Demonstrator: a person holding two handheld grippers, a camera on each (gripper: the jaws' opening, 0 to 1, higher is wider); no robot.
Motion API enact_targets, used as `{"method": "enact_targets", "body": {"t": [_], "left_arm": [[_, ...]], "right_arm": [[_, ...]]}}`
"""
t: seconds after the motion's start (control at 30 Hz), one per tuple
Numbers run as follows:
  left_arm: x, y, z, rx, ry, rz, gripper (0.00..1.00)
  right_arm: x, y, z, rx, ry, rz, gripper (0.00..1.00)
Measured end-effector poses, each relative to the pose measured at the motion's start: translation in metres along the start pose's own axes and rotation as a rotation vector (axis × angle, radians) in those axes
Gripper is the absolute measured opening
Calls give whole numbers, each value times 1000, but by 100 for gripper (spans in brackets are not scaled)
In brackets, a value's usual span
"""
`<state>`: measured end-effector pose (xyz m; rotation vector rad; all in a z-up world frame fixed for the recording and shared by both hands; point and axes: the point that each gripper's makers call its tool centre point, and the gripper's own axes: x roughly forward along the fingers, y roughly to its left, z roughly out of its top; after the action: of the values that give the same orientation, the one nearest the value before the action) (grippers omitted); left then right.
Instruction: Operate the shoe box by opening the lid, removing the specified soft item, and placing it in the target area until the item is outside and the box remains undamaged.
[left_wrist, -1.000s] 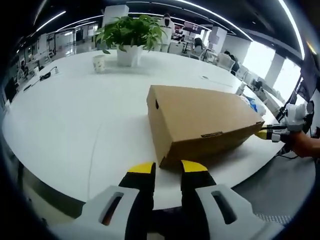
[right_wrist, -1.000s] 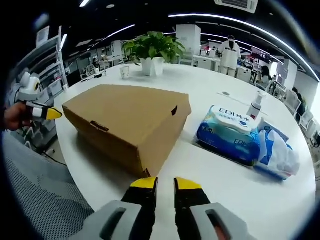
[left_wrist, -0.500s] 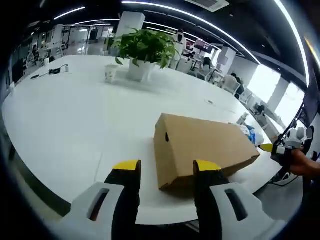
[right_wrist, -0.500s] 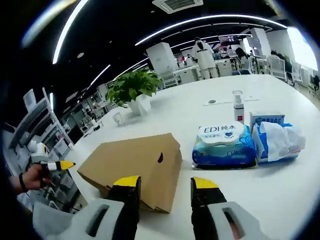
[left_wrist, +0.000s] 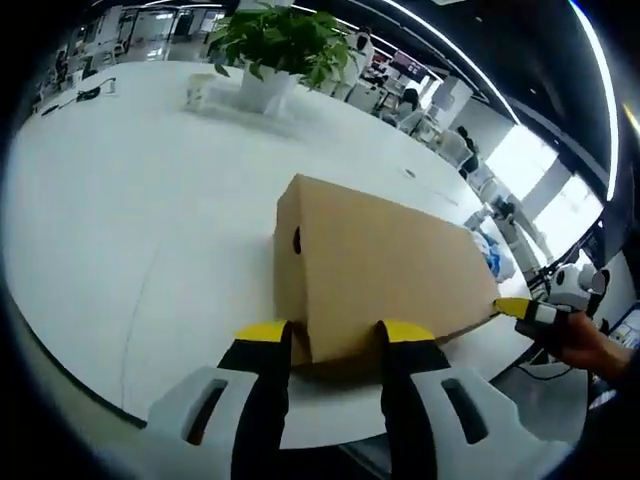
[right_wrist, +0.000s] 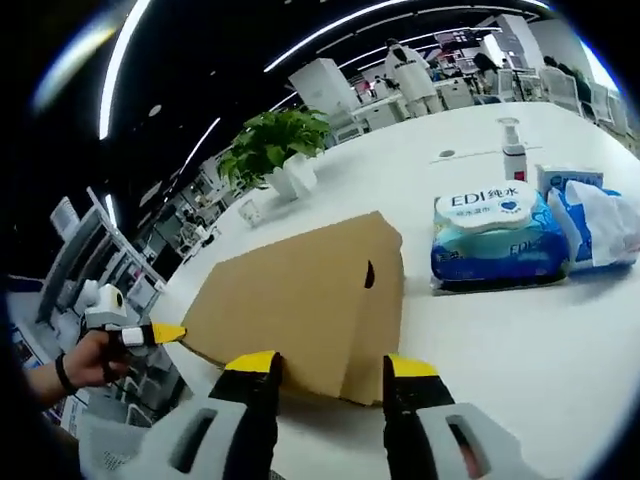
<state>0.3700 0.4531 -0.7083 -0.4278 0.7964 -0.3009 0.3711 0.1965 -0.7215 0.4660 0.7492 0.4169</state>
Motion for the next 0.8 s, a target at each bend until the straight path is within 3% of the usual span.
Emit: {"method": "enact_targets", "body": {"t": [0.17,0.3,0.8], "left_arm": [[1,3,1,-29,-1,-21,37],[12,2,13,-21,-5,-15,37],[89,-3,87,31,13,-6,37]], "right_arm": [[1,2,1,2,-9,-4,38],[8,1,10,-4,-6,-14,37],[61,-29,87,-70,10,-97,35]]}}
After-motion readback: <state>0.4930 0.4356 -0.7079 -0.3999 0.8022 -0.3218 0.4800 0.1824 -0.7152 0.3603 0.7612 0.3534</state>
